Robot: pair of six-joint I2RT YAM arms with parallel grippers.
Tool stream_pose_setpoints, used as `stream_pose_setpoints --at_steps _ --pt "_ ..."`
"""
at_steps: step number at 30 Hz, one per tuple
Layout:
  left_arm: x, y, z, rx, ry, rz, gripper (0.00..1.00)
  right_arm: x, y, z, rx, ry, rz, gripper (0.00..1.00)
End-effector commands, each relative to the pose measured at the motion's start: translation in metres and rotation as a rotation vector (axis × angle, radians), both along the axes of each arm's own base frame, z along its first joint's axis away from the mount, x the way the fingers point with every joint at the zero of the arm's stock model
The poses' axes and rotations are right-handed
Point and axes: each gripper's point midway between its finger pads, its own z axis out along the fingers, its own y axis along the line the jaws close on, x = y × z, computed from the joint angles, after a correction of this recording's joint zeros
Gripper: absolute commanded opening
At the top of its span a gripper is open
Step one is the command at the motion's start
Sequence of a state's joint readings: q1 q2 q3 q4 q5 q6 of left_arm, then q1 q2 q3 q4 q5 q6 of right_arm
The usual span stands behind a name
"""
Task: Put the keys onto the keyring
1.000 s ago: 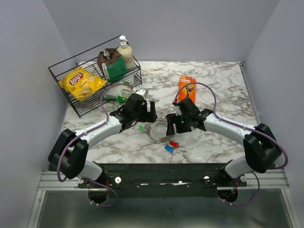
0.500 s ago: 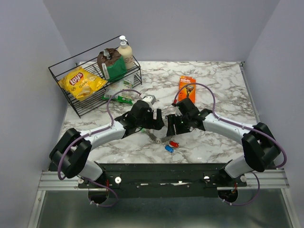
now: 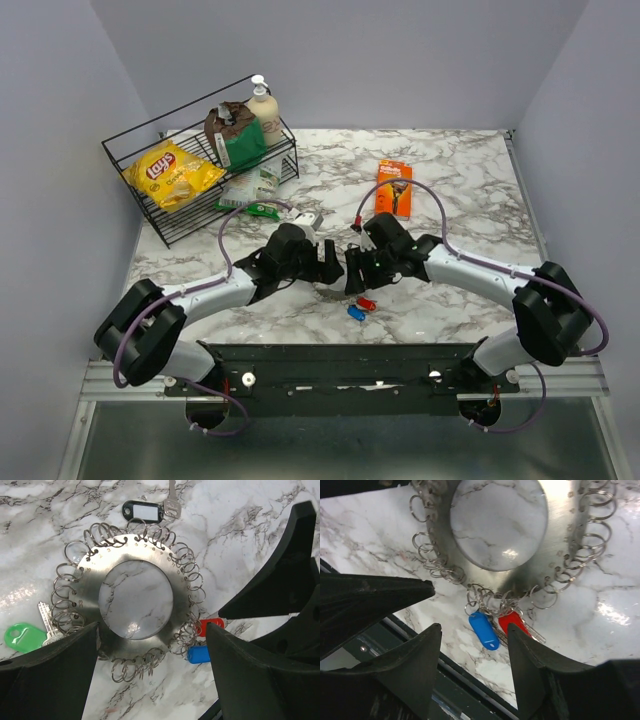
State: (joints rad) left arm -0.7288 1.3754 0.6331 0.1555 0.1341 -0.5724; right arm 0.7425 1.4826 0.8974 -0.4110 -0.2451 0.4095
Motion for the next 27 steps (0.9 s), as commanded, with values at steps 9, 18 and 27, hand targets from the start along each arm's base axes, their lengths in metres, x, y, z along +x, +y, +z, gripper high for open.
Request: stream_pose_setpoints --at_steps 9,18,27 --pt "0.012 -0.004 0.038 -0.069 -0.092 0.014 0.93 -0.008 0.017 -0.003 -0.023 -0.038 0.016 0.51" --pt "0.015 0.003 0.034 -0.081 -0.068 0.029 0.93 -0.004 0.002 -0.015 -0.113 -0.051 -0.037 0.42" --pt "0.014 0.005 0.028 -0.065 -0.058 0.031 0.92 0.014 -0.018 -0.01 -0.191 -0.139 -0.14 0.4"
